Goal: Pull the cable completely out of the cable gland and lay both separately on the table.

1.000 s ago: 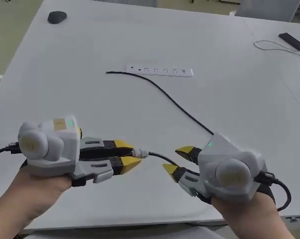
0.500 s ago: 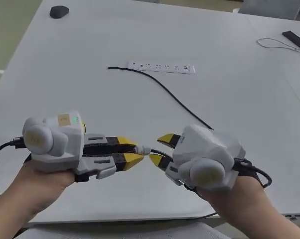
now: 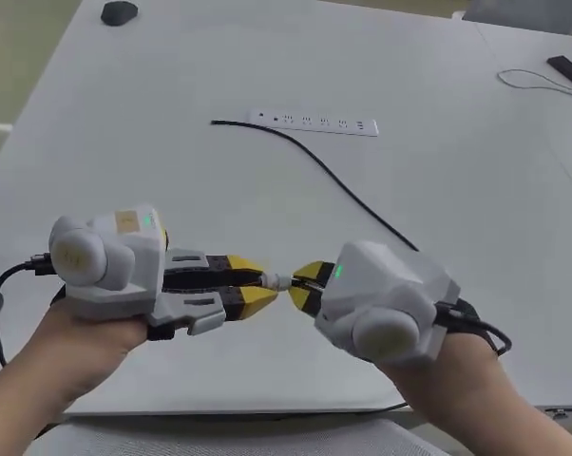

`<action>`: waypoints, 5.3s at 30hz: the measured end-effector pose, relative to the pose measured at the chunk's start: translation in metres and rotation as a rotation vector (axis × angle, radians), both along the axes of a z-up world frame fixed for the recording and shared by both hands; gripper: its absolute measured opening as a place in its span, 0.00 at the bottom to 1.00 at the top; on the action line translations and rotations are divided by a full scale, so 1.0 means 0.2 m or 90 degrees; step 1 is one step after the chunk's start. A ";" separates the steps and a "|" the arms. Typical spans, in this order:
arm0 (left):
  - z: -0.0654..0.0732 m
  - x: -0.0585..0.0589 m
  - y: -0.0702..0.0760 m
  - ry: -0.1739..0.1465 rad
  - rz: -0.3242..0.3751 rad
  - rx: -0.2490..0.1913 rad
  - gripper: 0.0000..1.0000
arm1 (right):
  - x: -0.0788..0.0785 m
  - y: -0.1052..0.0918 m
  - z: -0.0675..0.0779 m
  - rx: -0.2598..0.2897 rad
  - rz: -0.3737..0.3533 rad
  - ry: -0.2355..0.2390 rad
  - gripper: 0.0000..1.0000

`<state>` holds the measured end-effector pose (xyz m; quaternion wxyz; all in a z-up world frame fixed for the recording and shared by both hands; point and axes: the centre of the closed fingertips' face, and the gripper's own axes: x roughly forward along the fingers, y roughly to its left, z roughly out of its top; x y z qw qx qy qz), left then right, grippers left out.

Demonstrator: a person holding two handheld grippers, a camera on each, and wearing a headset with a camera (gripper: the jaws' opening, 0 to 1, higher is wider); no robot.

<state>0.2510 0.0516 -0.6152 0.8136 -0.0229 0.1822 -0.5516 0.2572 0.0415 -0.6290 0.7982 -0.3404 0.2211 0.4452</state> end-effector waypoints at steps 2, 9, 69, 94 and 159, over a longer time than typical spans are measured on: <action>0.00 0.00 0.00 -0.003 -0.002 0.000 0.15 | 0.00 0.00 0.00 0.009 -0.010 0.012 0.01; 0.01 0.00 -0.01 -0.007 -0.005 -0.006 0.15 | 0.01 -0.02 -0.01 0.022 -0.035 0.024 0.00; 0.05 0.05 0.02 -0.005 0.004 -0.021 0.15 | 0.06 -0.40 -0.36 0.190 -0.346 0.246 0.01; 0.07 0.03 0.03 -0.006 0.006 -0.020 0.15 | 0.03 -0.09 0.02 0.094 -0.078 0.029 0.18; 0.09 0.03 0.00 -0.015 -0.003 -0.019 0.15 | 0.07 -0.24 -0.12 0.132 -0.201 0.121 0.00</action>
